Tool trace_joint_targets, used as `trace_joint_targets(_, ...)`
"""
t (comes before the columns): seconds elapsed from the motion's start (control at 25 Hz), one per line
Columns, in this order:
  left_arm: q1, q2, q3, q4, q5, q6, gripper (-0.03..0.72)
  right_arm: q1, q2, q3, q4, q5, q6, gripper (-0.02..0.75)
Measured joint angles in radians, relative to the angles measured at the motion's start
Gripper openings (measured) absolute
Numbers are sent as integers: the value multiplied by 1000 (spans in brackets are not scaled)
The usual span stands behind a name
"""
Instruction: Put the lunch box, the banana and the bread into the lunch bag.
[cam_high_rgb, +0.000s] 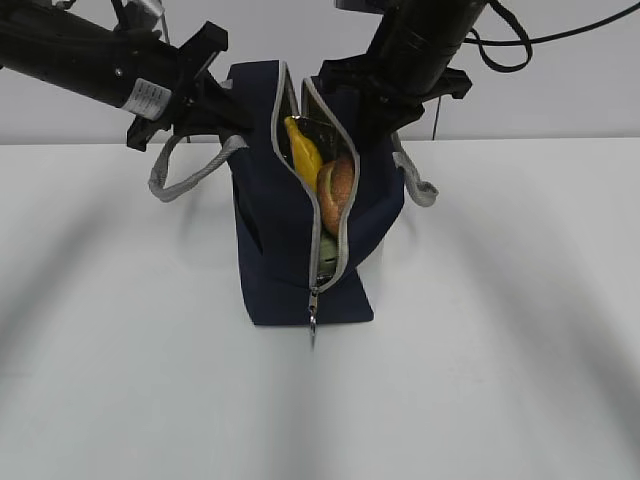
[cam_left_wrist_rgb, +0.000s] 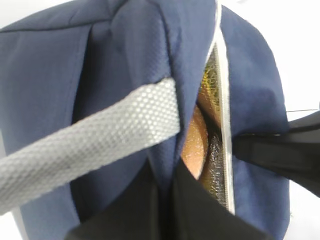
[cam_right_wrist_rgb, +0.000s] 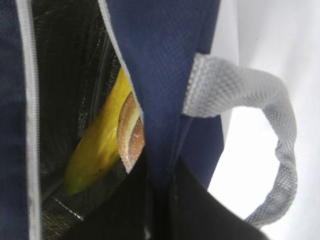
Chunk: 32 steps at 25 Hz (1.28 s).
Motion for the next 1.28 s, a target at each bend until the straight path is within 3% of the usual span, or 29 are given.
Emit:
trace_joint_targets(0.28, 0, 0, 0, 2, 0, 0, 32, 0, 0, 0, 0, 0, 12, 24)
trace_joint_targets(0.44, 14, 0, 0, -9, 8, -1, 84, 0, 0, 2, 0, 0, 14, 166)
trace_joint_targets(0.64, 77, 0, -6, -47, 96, -7, 151, 0, -43, 4, -12, 2, 1, 384)
trace_joint_targets(0.84, 117, -8, -81, -46, 276, -18, 214, 0, -147, 4, -15, 6, -17, 430)
trace_joint_targets(1.04, 111, -101, -124, 92, 319, -53, 223, 14, -243, 33, -3, 12, -36, 434)
trace_joint_targets(1.28, 84, -239, -124, 393, 346, -163, 228, 61, -368, 181, -12, 16, -94, 435)
